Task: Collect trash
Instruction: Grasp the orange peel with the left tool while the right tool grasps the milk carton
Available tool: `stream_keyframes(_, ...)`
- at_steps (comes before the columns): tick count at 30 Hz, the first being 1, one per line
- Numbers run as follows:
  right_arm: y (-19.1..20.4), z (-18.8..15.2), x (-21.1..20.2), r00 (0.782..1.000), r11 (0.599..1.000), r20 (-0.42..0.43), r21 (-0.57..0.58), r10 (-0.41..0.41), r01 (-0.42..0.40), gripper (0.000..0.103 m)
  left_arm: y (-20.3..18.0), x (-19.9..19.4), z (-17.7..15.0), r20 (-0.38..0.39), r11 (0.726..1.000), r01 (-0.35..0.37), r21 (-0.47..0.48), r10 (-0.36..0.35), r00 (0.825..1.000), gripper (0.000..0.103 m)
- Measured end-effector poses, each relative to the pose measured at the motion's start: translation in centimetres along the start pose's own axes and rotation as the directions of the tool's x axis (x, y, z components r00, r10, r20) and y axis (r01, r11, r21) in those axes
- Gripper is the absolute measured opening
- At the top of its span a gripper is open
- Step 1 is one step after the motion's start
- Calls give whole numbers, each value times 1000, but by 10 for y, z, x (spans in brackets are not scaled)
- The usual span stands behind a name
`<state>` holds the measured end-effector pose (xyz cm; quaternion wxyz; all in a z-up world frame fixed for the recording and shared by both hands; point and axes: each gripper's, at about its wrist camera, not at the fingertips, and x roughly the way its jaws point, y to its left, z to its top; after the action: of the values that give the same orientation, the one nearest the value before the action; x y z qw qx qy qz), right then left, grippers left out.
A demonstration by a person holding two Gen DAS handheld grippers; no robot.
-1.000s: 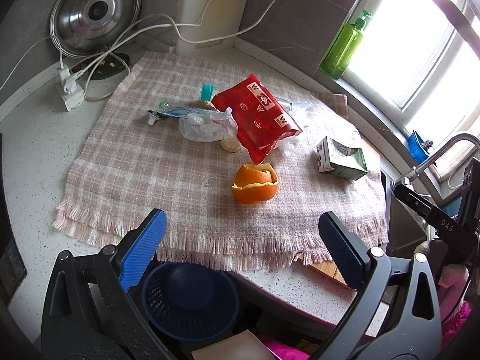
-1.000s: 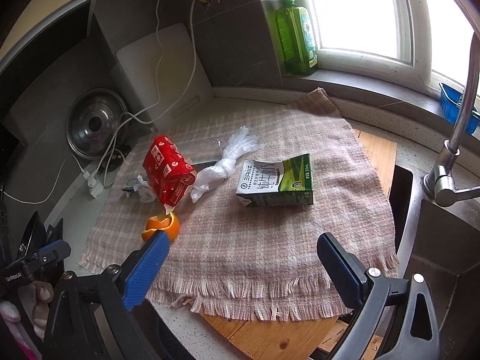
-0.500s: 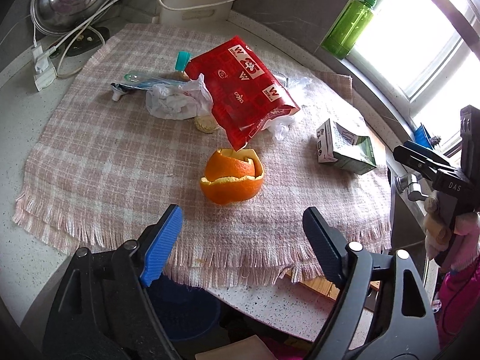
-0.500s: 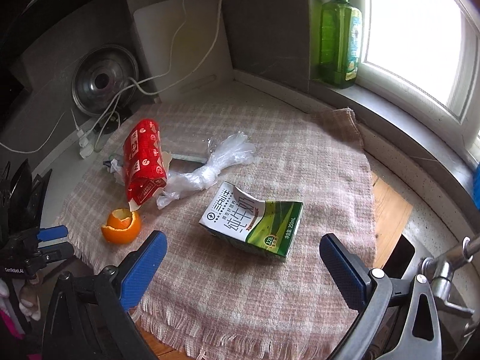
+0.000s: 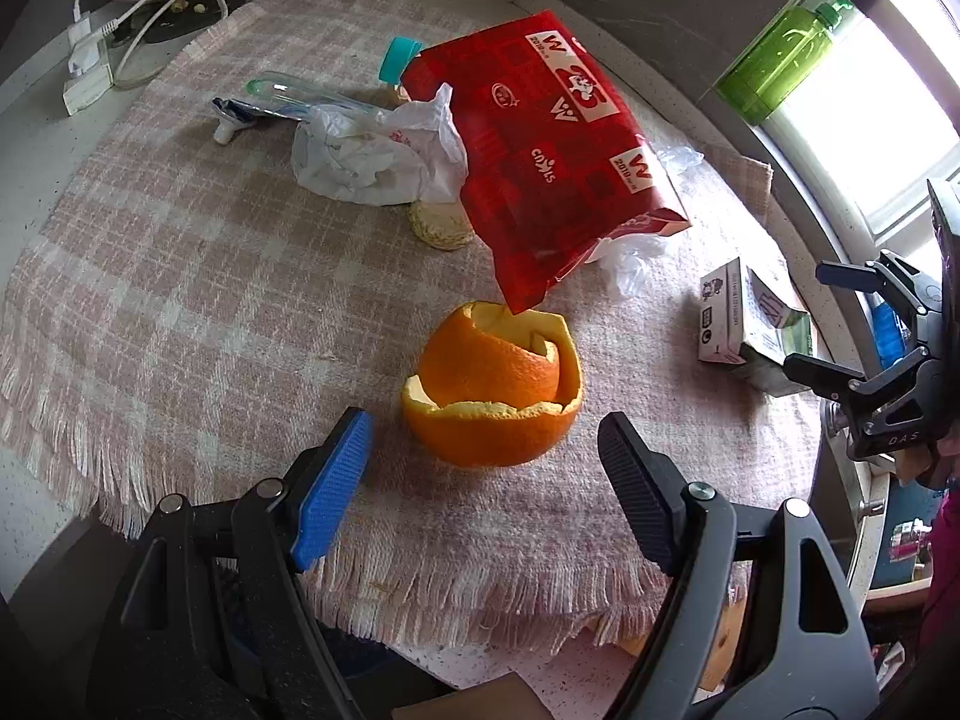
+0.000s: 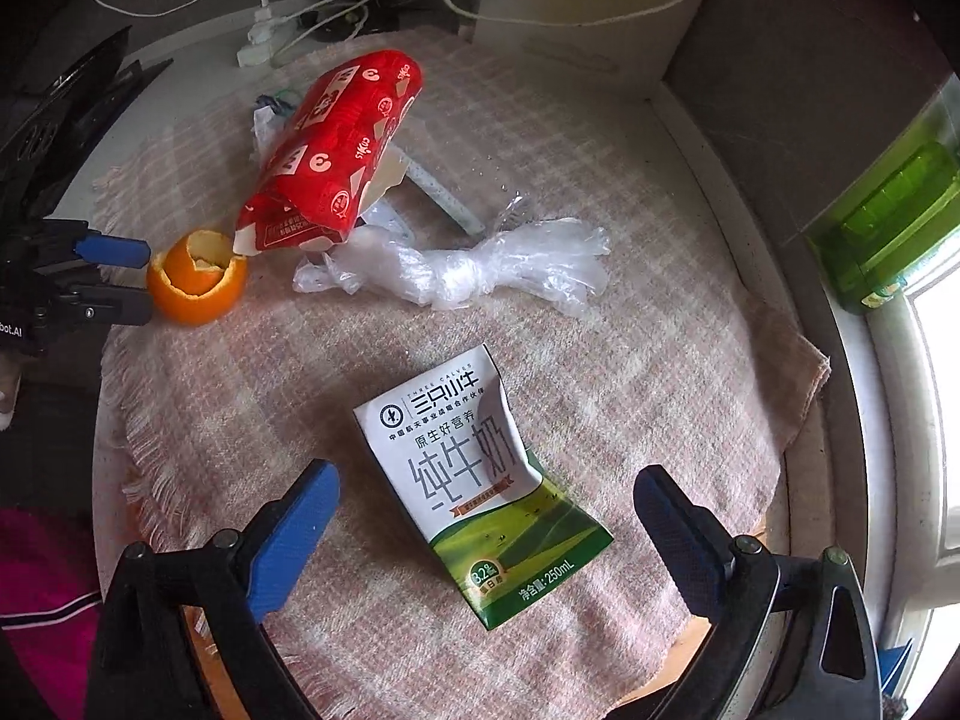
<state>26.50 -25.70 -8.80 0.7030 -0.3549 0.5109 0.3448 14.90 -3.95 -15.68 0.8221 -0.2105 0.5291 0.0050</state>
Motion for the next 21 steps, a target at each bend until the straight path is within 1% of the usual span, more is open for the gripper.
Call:
stream_keyframes(5, 4, 10, 17, 997, 995, -70, -95, 18, -25, 100, 0, 12, 6, -13, 1000, 1, -2, -1, 1000, 80)
stream_keyframes(7, 7, 14, 23, 996, 991, -90, -133, 9, -20, 100, -2, 14, 7, -13, 1000, 6, 1, -6, 1000, 75)
stream_keyframes(8, 9, 16, 26, 995, 988, -99, -150, 16, -30, 100, -4, 15, 8, -14, 1000, 9, 3, -9, 1000, 71)
stream_keyframes(9, 11, 16, 28, 994, 986, -108, -165, 20, -37, 100, -5, 16, 9, -10, 1000, 4, 5, -4, 1000, 71)
stream_keyframes(13, 17, 18, 37, 991, 974, -130, -225, -22, -7, 98, -9, 16, 14, 5, 1000, 7, 13, -7, 1000, 68)
stream_keyframes(15, 16, 18, 40, 990, 975, -137, -224, -15, -16, 91, -11, 17, 15, 6, 1000, 9, 23, -9, 1000, 66)
stream_keyframes(17, 14, 17, 40, 991, 976, -137, -216, -7, -23, 89, -12, 18, 15, 9, 999, 13, 33, -14, 1000, 64)
stream_keyframes(19, 14, 15, 40, 991, 977, -132, -214, 0, -28, 84, -12, 17, 16, 16, 999, 18, 38, -19, 1000, 62)
stream_keyframes(21, 12, 17, 43, 991, 977, -136, -206, 19, -47, 71, -11, 17, 18, 17, 999, 24, 41, -25, 1000, 60)
